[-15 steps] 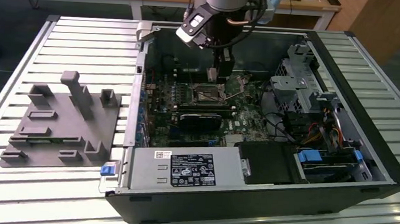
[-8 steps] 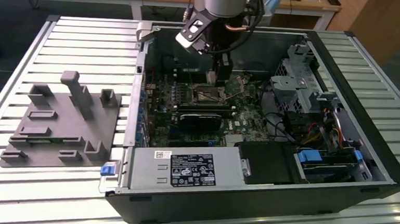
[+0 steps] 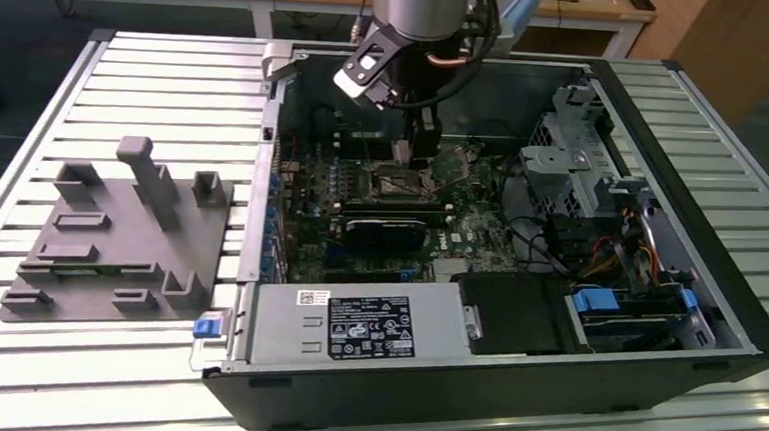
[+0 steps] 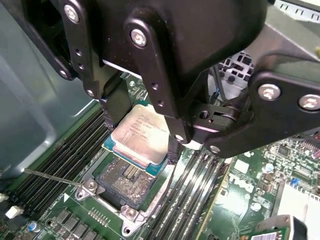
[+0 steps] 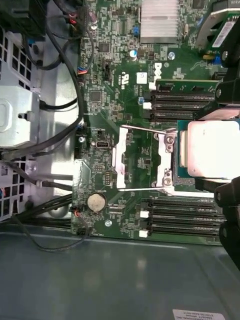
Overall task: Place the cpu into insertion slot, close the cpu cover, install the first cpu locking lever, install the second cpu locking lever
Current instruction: 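Place the cpu into insertion slot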
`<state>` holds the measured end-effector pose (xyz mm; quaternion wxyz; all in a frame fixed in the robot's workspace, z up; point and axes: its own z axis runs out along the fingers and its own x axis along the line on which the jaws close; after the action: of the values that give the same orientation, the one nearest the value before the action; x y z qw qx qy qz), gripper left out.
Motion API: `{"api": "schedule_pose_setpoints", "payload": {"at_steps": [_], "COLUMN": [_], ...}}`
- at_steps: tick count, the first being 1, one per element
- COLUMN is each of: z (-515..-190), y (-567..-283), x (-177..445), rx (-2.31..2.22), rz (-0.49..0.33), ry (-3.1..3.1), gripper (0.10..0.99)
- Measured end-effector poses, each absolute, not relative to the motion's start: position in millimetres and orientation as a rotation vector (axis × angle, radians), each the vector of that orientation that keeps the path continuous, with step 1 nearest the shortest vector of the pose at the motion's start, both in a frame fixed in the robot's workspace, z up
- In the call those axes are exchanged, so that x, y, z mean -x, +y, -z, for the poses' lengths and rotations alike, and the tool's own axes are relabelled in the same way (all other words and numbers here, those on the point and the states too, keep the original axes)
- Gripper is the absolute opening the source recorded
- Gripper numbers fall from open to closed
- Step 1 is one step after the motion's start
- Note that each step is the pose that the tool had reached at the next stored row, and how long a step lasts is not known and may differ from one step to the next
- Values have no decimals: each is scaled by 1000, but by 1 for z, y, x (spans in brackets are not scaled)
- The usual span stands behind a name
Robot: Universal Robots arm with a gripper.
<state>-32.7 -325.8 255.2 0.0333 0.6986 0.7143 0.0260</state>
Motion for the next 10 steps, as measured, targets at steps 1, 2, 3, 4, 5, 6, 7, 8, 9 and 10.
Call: {"api": "schedule_pose_setpoints", "payload": {"at_steps": [1, 2, 3, 4, 5, 6, 7, 8, 9, 10], "z": [-254, -252, -251, -249, -248, -246, -244, -242, -241, -239], "y": [-325, -324, -323, -323, -322, -321, -321, -320, -320, -320], "x": [34, 34, 35, 36, 36, 37, 37, 38, 38, 38], "rx": [-2149, -2150, -2149, -2149, -2149, -2149, -2149, -2149, -2148, -2148], "rz": [-80, -80, -80, -80, -80, -79, -79, -79, -79, -79], "ry": [2198, 2197, 2197, 2197, 2197, 2197, 2197, 2197, 2198, 2199], "gripper": [541, 541, 541, 541, 541, 541, 541, 541, 541, 541]}}
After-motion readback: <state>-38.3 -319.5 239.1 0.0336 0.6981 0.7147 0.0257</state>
